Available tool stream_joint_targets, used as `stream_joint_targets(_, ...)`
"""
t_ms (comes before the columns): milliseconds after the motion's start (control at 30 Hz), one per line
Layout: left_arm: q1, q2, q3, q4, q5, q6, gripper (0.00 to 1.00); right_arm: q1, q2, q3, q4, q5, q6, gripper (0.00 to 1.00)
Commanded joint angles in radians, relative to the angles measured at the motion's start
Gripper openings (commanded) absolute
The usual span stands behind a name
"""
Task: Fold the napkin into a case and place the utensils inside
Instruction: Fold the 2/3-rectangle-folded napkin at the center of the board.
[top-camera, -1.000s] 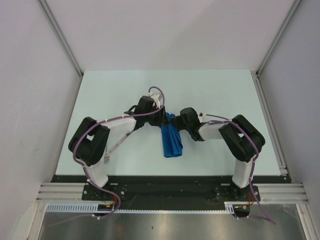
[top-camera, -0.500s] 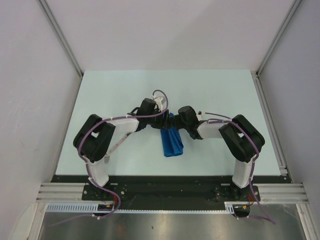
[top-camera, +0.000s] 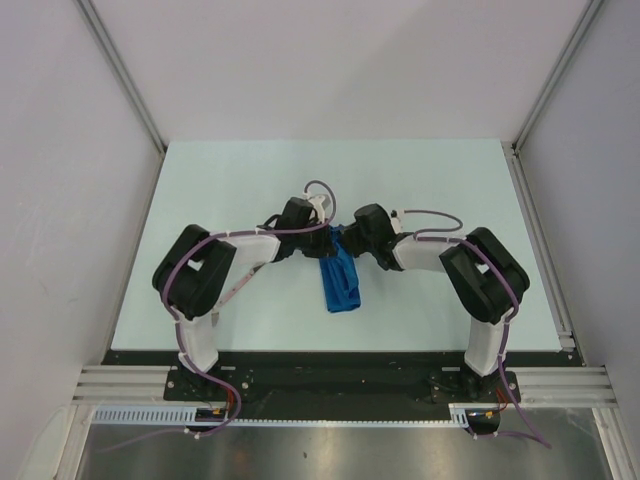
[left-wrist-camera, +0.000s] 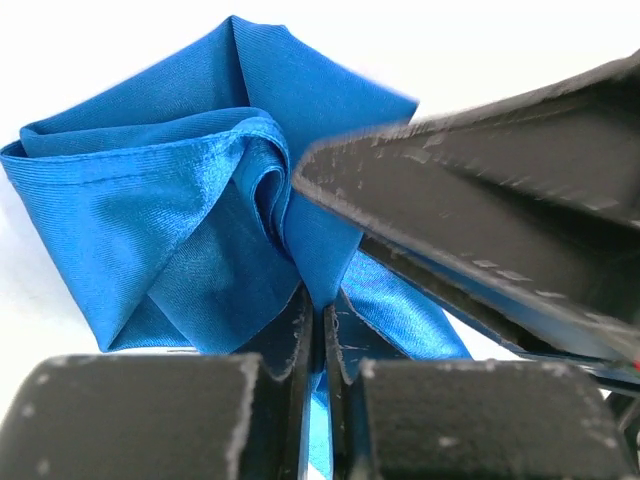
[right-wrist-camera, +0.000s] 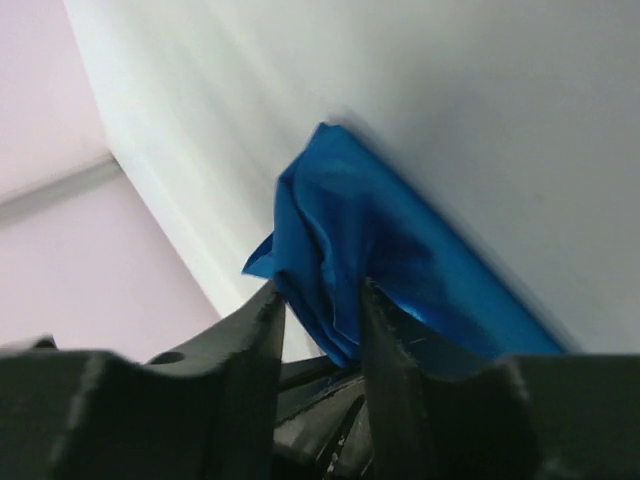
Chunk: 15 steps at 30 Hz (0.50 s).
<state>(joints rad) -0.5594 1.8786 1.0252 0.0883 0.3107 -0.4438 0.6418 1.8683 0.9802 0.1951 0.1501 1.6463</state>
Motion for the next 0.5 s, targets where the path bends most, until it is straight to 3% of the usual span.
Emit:
stream_joint_targets(0, 0.026, 0.001, 0.001, 0.04, 0.014, 0.002, 0.06, -0.033, 0.014, 0.1, -0.083, -0.06, -0.294, 0.47)
stream_joint_targets(167, 0.027, -0.006, -0.005, 0.051, 0.031, 0.001, 0.05, -0.074, 0.011, 0.143, -0.169, -0.113, -0.583, 0.65)
stream_joint_targets(367, 0.03, -0.004, -0.013, 0.062, 0.045, -0.01, 0.05, -0.12, 0.005, 0.138, -0.145, -0.218, -0.712, 0.65)
stream_joint_targets(467, 0.03, 0.001, -0.011, 0.059, 0.042, -0.01, 0.05, -0.131, 0.023, 0.163, -0.134, -0.268, -0.773, 0.59)
